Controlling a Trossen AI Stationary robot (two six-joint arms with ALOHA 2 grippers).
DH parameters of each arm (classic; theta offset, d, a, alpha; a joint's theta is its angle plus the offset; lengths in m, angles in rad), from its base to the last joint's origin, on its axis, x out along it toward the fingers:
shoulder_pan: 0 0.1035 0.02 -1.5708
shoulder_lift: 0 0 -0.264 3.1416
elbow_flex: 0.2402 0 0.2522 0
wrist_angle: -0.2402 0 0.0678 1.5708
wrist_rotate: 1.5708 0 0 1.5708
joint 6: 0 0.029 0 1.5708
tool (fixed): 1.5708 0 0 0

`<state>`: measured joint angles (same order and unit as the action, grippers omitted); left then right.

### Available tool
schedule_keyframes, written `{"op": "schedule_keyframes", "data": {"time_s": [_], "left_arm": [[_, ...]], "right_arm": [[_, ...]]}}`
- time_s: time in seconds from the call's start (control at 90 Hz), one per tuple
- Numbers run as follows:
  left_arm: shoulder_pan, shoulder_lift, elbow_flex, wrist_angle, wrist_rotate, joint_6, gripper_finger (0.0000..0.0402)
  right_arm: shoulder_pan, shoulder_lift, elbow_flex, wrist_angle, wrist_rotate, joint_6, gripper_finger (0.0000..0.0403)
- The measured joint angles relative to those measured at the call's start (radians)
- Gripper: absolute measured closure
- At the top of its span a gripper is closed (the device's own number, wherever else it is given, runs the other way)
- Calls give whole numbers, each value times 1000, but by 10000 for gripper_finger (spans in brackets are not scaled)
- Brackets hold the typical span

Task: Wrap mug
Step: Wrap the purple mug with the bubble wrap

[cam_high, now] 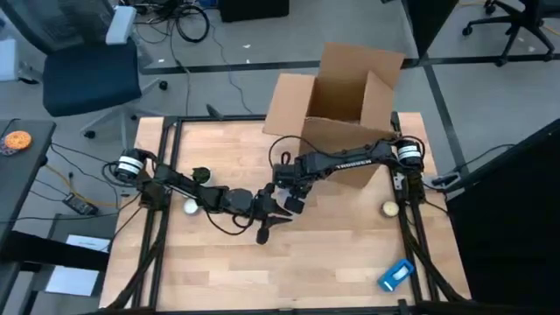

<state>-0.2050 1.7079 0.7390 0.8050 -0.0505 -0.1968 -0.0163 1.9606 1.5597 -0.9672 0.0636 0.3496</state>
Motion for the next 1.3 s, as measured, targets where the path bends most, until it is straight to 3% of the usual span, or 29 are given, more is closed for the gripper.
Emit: {"op": "schedule_keyframes", "data": {"time_s": [0.056,0.211,0.3,0.578,0.889,1.3], "left_arm": [[1,-7,0,-2,46,-109,348],[8,-27,0,-174,323,-251,348],[7,-30,-1,-340,347,-284,348],[-89,-48,-2,-563,71,-287,348],[-223,-213,-1,-741,-292,-184,348],[-241,-243,-11,-791,-252,-148,348]], "right_arm": [[7,-17,29,-20,2,1,403],[32,-58,66,-69,2,16,403],[49,-69,66,-68,1,11,403],[62,-30,68,-53,-6,7,403],[50,-26,66,-47,25,0,403],[34,0,-19,32,-84,-34,403]]}}
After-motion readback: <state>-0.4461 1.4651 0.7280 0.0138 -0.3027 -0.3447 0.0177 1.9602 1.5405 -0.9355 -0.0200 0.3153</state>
